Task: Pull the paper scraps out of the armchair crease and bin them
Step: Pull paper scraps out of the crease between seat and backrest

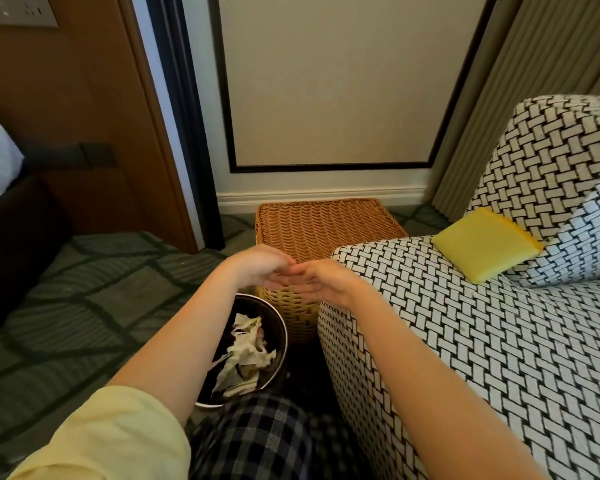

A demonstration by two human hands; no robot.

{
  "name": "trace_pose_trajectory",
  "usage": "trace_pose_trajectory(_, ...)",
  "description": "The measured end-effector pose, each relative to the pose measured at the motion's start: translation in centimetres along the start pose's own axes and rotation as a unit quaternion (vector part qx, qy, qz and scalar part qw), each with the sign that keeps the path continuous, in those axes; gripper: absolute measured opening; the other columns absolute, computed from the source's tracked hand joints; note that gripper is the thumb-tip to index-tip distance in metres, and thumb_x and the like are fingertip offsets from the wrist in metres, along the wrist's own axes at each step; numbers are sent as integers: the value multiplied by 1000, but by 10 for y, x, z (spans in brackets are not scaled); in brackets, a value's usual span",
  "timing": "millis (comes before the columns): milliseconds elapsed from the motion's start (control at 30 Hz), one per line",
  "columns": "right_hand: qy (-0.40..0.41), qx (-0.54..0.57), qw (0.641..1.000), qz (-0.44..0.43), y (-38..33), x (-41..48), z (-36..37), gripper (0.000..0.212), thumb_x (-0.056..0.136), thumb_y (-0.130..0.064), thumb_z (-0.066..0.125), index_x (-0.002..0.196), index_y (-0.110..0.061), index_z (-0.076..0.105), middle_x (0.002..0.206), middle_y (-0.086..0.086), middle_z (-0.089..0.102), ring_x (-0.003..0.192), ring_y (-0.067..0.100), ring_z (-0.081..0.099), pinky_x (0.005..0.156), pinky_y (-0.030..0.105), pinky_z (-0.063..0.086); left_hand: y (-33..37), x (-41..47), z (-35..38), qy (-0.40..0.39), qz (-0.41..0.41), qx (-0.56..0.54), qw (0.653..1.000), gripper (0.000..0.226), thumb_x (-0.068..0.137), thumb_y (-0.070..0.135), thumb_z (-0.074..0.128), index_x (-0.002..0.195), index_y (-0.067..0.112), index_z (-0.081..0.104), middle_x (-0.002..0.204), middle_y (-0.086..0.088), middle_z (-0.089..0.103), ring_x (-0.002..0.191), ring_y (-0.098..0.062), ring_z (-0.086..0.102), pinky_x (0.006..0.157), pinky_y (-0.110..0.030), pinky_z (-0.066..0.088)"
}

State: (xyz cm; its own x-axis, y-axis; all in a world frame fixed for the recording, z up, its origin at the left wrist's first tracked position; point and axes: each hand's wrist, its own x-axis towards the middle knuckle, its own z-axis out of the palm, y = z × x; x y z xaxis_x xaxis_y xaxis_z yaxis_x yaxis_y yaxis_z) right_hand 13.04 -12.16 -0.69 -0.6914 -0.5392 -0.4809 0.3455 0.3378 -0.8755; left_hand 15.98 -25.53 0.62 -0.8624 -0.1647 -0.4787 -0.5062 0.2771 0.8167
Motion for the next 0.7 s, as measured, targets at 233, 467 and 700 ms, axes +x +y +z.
trace_pose_trajectory(233, 125, -62, 987, -77, -15, -64, -72, 16, 93, 2, 42, 90, -7, 55, 79, 8, 63, 70, 16, 63, 66, 24, 55, 76, -16, 72, -86, 94, 42, 991, 16, 94, 9, 45, 82, 9, 57, 69, -1, 53, 59, -10, 52, 51, -17, 46)
trace_pose_trajectory(467, 215, -225, 950, 1, 18, -142, -166, 28, 91, 3, 42, 71, -10, 57, 68, 4, 60, 62, 13, 57, 61, 22, 50, 131, -42, 173, -232, 191, 91, 949, 14, 91, 8, 49, 98, 6, 61, 83, -4, 64, 76, -13, 63, 72, -20, 55)
trace_pose_trajectory(700, 405, -475, 780, 38, 77, -179, -248, 32, 91, -19, 44, 121, -21, 56, 133, 1, 48, 120, 21, 44, 100, 38, 36, 149, -43, 280, -188, 286, 340, 876, 21, 92, 16, 43, 109, 9, 52, 100, -9, 52, 90, -22, 52, 70, -28, 37)
